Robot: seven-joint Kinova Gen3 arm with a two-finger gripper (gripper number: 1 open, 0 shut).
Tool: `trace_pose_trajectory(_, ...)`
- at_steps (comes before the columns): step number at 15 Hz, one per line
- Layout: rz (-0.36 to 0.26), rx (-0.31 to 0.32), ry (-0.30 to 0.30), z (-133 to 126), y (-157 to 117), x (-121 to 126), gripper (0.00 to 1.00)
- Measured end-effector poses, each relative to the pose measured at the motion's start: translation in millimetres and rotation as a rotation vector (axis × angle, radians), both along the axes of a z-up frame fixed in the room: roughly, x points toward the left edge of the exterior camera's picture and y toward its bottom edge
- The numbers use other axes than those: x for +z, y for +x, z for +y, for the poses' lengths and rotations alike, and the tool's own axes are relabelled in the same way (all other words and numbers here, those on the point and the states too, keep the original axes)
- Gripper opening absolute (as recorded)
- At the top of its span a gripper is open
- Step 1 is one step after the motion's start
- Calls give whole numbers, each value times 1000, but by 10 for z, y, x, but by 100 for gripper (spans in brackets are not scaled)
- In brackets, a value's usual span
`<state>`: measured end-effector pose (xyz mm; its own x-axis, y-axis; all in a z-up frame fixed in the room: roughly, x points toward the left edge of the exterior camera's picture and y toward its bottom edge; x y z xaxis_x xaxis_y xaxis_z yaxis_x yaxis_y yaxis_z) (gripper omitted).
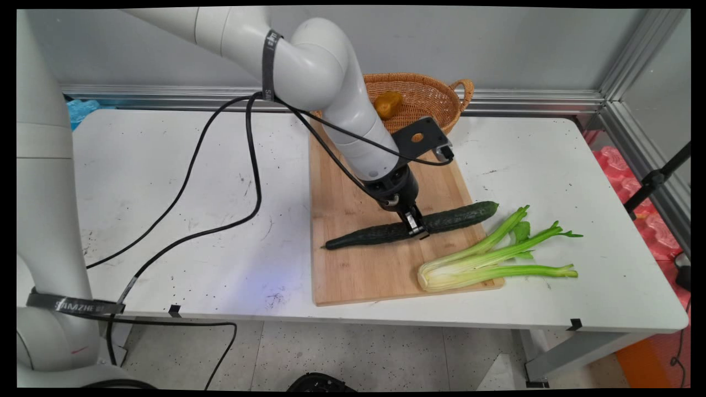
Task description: Place the picked object on the cutting board
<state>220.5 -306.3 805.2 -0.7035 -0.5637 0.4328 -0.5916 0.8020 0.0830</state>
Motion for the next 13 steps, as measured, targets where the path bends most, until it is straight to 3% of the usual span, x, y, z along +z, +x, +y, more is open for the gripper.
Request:
trace_pose_trajectory(7,21,12,9,4,-7,-87,0)
trace_pose_trajectory(8,25,13,10,4,-8,-96,100)
trace_pose_trajectory(13,45,9,13,-12,-9,-92,100)
